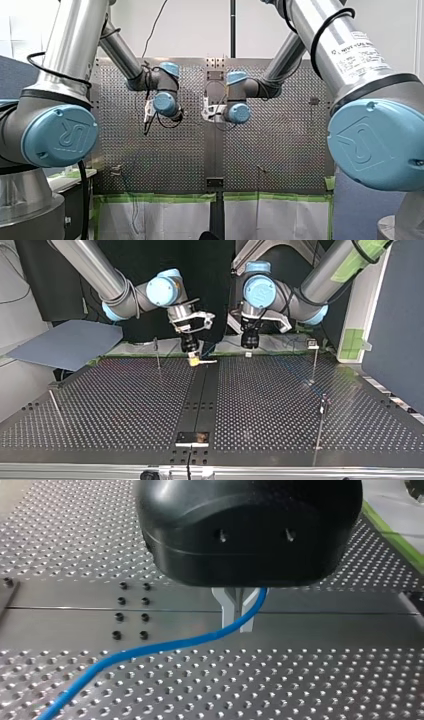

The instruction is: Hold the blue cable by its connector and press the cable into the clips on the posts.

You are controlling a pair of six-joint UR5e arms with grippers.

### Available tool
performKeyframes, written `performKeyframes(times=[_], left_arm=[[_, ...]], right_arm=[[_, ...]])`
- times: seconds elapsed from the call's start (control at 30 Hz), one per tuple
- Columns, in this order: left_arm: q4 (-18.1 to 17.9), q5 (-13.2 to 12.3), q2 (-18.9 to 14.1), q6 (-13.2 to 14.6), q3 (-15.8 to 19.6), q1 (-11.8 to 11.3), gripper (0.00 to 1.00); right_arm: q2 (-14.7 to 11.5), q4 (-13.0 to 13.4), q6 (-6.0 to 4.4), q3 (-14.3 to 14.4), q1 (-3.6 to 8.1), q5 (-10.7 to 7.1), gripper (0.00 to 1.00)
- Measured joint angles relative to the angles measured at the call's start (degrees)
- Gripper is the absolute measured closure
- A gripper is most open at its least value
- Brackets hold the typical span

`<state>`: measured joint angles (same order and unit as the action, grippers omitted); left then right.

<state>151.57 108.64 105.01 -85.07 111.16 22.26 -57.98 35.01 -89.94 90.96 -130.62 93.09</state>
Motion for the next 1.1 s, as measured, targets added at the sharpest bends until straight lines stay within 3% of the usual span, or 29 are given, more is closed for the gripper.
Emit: performKeyframes(times=[0.27, 0.5, 0.8, 0.97, 1.1], left_arm=[[-3.69, -0.10, 1.48, 0.37, 2.69, 0.59, 1.00], [-7.15, 1.74, 4.80, -0.44, 2.98, 3.36, 1.00], [-11.38, 3.20, 8.83, -1.51, 3.29, 7.23, 1.00], [-13.86, 3.79, 10.31, -1.76, 4.79, 8.28, 1.00], [-15.93, 4.13, 12.24, -1.44, 5.25, 9.08, 1.00]], right_arm=[[0.10, 3.94, 0.17, 3.95, 1.03, 1.90, 1.00], [0.53, 7.54, -0.24, 7.55, 1.95, 3.03, 1.00], [4.38, 12.08, -0.41, 12.09, 2.18, 5.18, 1.00], [7.08, 14.79, -1.92, 14.80, 2.65, 6.77, 1.00], [9.02, 16.79, -2.35, 16.75, 3.06, 6.93, 1.00]])
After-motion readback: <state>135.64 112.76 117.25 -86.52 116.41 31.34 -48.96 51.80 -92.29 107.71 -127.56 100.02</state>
